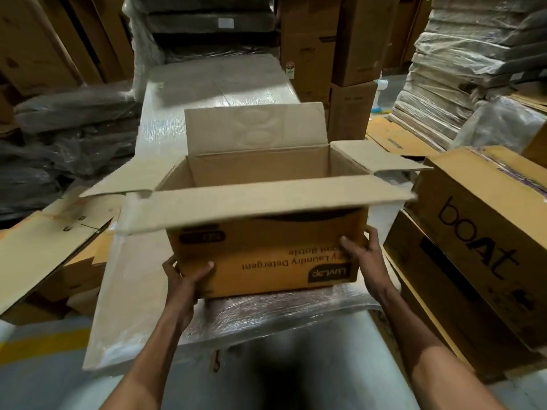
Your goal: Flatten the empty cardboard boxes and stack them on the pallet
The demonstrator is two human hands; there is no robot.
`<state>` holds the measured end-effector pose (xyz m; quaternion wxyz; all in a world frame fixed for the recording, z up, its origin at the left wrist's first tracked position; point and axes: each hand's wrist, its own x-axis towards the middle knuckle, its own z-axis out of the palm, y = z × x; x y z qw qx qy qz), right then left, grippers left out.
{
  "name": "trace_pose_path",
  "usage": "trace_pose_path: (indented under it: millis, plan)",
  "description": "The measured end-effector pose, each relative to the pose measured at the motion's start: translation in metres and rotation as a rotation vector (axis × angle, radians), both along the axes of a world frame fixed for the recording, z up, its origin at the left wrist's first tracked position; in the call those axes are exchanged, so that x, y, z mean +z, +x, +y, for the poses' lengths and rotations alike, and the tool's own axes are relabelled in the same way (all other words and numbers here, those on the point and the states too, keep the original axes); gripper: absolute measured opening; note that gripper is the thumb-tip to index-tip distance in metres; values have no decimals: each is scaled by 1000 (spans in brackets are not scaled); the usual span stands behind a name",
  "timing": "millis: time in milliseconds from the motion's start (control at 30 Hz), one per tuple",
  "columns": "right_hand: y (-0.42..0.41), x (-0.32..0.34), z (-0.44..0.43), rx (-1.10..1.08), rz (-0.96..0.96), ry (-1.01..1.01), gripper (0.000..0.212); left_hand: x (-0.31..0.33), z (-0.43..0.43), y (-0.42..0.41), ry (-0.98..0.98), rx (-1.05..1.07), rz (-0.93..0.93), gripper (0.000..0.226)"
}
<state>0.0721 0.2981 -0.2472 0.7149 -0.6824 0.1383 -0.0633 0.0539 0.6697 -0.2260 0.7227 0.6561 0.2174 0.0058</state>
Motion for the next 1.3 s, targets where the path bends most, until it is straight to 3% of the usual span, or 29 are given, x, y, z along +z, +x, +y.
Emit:
trace_pose_path:
  millis: [133, 500, 667, 733, 1000, 1133, 1233, 1300]
  plan:
    - [11, 26, 7, -20, -12, -114, 58, 21, 10, 8, 9, -48, -37, 86]
    - [69, 65, -6, 87, 100, -240, 59, 73, 29, 39, 269, -251, 64, 91]
    - [81, 54, -2, 72, 106, -349, 39, 56, 34, 53, 342, -222, -6, 79]
    - [76, 50, 3, 76, 86, -321, 34, 48, 33, 53, 324, -204, -45, 79]
    - [53, 18, 4, 128, 15, 44, 59, 20, 31, 44, 99, -95, -36, 85]
    - [41, 2, 4, 130, 34, 78, 88, 6, 34, 37, 103, -128, 6, 102]
    - [35, -10, 8, 153, 66, 99, 95, -6, 32, 31, 104, -180, 71, 83]
    - [33, -14, 13, 176, 100, 83, 94, -13, 28, 30, 103, -184, 102, 86]
